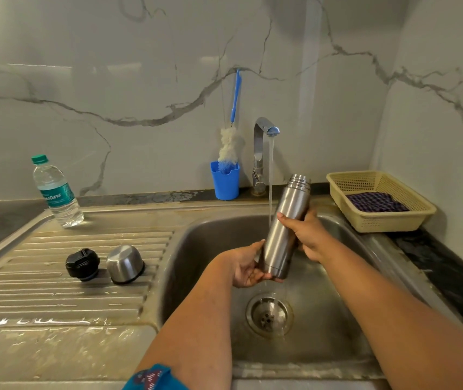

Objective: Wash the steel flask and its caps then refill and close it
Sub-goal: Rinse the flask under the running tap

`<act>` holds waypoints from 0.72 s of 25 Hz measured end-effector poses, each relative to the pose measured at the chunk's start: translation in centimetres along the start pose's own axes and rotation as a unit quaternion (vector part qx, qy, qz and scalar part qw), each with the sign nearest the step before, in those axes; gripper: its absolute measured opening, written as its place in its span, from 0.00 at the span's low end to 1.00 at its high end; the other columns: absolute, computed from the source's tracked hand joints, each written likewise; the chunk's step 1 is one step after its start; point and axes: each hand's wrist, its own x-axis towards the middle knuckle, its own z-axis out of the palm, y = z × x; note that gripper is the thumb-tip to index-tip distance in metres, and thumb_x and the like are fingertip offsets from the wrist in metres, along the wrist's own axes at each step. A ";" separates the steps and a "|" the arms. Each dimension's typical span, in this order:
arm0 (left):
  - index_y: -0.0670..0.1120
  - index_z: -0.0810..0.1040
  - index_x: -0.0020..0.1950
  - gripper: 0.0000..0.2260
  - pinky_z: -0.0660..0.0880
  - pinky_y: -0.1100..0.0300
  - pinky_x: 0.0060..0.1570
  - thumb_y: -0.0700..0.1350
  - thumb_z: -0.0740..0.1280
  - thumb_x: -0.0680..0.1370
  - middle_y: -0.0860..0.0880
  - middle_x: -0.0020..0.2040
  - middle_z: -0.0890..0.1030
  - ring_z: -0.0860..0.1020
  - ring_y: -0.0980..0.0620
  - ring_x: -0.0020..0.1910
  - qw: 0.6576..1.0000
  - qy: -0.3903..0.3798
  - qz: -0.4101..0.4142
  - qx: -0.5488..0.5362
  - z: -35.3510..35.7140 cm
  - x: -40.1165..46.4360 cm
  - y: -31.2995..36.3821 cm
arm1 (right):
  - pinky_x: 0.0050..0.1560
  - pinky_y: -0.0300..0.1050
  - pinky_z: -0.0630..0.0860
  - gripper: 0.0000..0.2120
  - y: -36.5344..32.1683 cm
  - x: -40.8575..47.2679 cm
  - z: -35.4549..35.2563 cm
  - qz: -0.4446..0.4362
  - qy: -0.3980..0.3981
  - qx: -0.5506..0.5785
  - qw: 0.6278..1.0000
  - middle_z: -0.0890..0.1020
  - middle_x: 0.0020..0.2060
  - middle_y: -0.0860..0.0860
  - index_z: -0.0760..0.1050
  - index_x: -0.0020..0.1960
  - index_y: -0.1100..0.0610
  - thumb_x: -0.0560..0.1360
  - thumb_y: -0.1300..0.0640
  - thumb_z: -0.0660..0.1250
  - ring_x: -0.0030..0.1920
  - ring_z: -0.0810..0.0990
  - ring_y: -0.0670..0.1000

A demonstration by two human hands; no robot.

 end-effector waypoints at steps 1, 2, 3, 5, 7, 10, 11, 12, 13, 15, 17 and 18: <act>0.36 0.76 0.65 0.38 0.77 0.69 0.30 0.69 0.55 0.78 0.39 0.56 0.83 0.83 0.54 0.36 1.000 -0.007 -0.005 0.029 0.2 -0.3 0.1 | 0.58 0.59 0.74 0.40 0.1 0.1 -0.1 -0.003 0.014 -0.015 1.000 0.74 0.62 0.55 0.55 0.73 0.49 0.70 0.58 0.75 0.55 0.75 0.55; 0.36 0.75 0.66 0.37 0.79 0.66 0.33 0.68 0.56 0.79 0.38 0.58 0.82 0.85 0.51 0.42 0.998 0.004 -0.004 0.061 0.4 -0.5 0.2 | 0.56 0.57 0.75 0.41 0.1 0.0 -0.2 -0.004 0.023 -0.028 0.999 0.74 0.62 0.55 0.55 0.73 0.49 0.69 0.59 0.76 0.54 0.75 0.54; 0.36 0.74 0.67 0.34 0.81 0.63 0.38 0.65 0.59 0.80 0.38 0.60 0.81 0.84 0.48 0.49 0.995 0.031 0.007 0.091 0.6 -0.5 0.3 | 0.55 0.56 0.75 0.42 0.2 -0.1 -0.4 -0.005 0.022 -0.054 0.998 0.74 0.62 0.55 0.55 0.73 0.50 0.68 0.60 0.77 0.54 0.75 0.54; 0.38 0.73 0.66 0.22 0.81 0.56 0.48 0.53 0.68 0.80 0.38 0.62 0.78 0.82 0.44 0.52 0.982 0.109 0.082 0.128 1.0 0.0 0.6 | 0.57 0.56 0.74 0.45 0.5 -0.7 -0.5 -0.021 0.003 -0.175 0.984 0.73 0.63 0.56 0.54 0.73 0.50 0.66 0.62 0.78 0.56 0.75 0.56; 0.40 0.76 0.63 0.14 0.80 0.53 0.53 0.43 0.69 0.79 0.40 0.60 0.78 0.80 0.44 0.51 0.971 0.140 0.154 0.120 1.3 0.0 0.8 | 0.59 0.54 0.72 0.47 1.0 -1.1 -0.3 -0.050 -0.029 -0.314 0.948 0.72 0.64 0.56 0.52 0.74 0.50 0.65 0.62 0.78 0.61 0.74 0.58; 0.40 0.78 0.62 0.12 0.80 0.54 0.52 0.41 0.65 0.80 0.40 0.58 0.81 0.80 0.46 0.48 0.968 0.140 0.186 0.090 1.6 -0.7 1.1 | 0.61 0.52 0.70 0.48 1.2 -1.4 0.4 -0.087 -0.035 -0.350 0.932 0.71 0.66 0.56 0.51 0.74 0.49 0.66 0.60 0.78 0.64 0.73 0.58; 0.40 0.79 0.62 0.11 0.80 0.55 0.50 0.40 0.63 0.81 0.41 0.56 0.82 0.81 0.46 0.47 0.968 0.139 0.194 0.075 1.6 -0.9 1.2 | 0.61 0.52 0.71 0.48 1.1 -1.4 0.6 -0.088 -0.031 -0.333 0.938 0.71 0.66 0.56 0.51 0.74 0.49 0.66 0.59 0.78 0.64 0.73 0.58; 0.40 0.79 0.61 0.11 0.80 0.56 0.47 0.39 0.63 0.81 0.41 0.53 0.82 0.81 0.48 0.46 0.968 0.139 0.202 0.059 1.6 -1.1 1.3 | 0.60 0.52 0.71 0.47 1.1 -1.4 0.8 -0.089 -0.028 -0.315 0.945 0.71 0.66 0.56 0.51 0.74 0.48 0.66 0.59 0.78 0.63 0.73 0.58; 0.40 0.79 0.61 0.11 0.80 0.58 0.45 0.38 0.62 0.81 0.41 0.51 0.83 0.81 0.49 0.45 0.967 0.142 0.207 0.049 1.6 -1.3 1.3 | 0.60 0.53 0.72 0.47 1.0 -1.4 0.9 -0.090 -0.026 -0.306 0.948 0.71 0.66 0.56 0.52 0.74 0.48 0.65 0.59 0.78 0.63 0.73 0.58; 0.41 0.80 0.60 0.11 0.79 0.58 0.44 0.37 0.62 0.81 0.42 0.49 0.83 0.81 0.49 0.45 0.963 0.149 0.215 0.057 1.5 -1.2 1.2 | 0.60 0.53 0.72 0.48 1.1 -1.3 0.9 -0.095 -0.024 -0.306 0.947 0.71 0.66 0.56 0.51 0.74 0.47 0.65 0.58 0.78 0.63 0.73 0.58; 0.44 0.80 0.59 0.11 0.78 0.58 0.47 0.37 0.61 0.81 0.44 0.49 0.83 0.82 0.50 0.46 0.962 0.150 0.217 0.069 1.3 -1.1 1.0 | 0.61 0.55 0.72 0.48 1.3 -1.3 0.9 -0.097 -0.023 -0.318 0.943 0.70 0.67 0.56 0.51 0.74 0.46 0.65 0.58 0.78 0.64 0.72 0.58; 0.46 0.81 0.57 0.11 0.78 0.57 0.49 0.37 0.61 0.81 0.45 0.49 0.84 0.82 0.51 0.45 0.962 0.149 0.216 0.071 1.2 -1.0 1.0 | 0.62 0.56 0.72 0.48 1.4 -1.3 0.9 -0.094 -0.023 -0.320 0.943 0.70 0.67 0.55 0.51 0.74 0.46 0.65 0.57 0.78 0.65 0.72 0.58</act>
